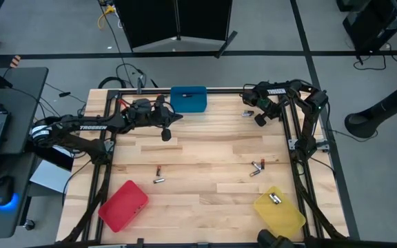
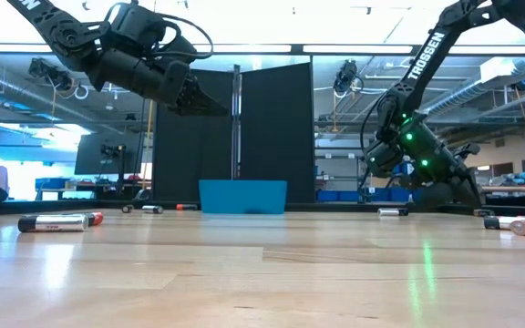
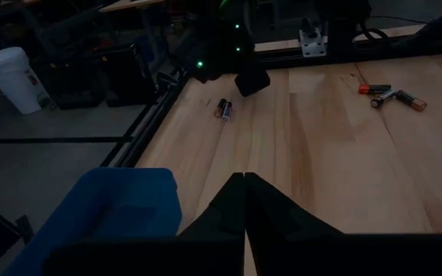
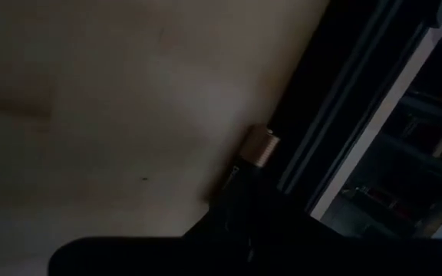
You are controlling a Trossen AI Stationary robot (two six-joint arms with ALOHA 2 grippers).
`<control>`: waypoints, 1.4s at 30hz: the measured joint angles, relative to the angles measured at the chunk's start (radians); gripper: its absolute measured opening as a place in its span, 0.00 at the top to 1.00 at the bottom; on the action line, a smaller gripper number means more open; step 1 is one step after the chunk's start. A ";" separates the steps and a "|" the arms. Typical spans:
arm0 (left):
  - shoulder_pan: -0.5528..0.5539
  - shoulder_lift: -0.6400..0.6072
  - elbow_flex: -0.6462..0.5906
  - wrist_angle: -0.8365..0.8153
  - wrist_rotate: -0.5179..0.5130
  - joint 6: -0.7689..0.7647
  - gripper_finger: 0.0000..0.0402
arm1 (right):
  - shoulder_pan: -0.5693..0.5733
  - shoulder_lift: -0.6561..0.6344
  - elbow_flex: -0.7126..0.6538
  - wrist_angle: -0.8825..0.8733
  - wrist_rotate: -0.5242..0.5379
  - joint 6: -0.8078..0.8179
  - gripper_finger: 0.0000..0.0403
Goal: Sort batteries
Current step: Put the black-brown battery into the blue bin
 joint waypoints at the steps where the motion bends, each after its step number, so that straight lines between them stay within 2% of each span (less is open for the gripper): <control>1: 0.000 0.000 0.000 0.000 0.000 0.000 0.97 | 0.000 0.000 -0.003 0.006 0.000 -0.019 0.98; 5: 0.000 0.000 0.000 0.000 0.000 0.000 0.97 | 0.010 0.000 -0.007 0.011 -0.018 -0.114 0.98; 11: 0.000 0.000 0.000 0.001 0.000 0.002 0.97 | 0.013 -0.002 0.009 -0.107 -0.011 -0.093 0.98; 17: 0.000 0.000 0.000 0.001 -0.001 0.003 0.97 | 0.006 -0.002 0.006 -0.115 -0.010 -0.208 0.98; 42: 0.000 0.000 0.000 -0.032 -0.041 0.027 0.97 | -0.011 0.032 0.044 -0.099 -0.072 -0.311 0.98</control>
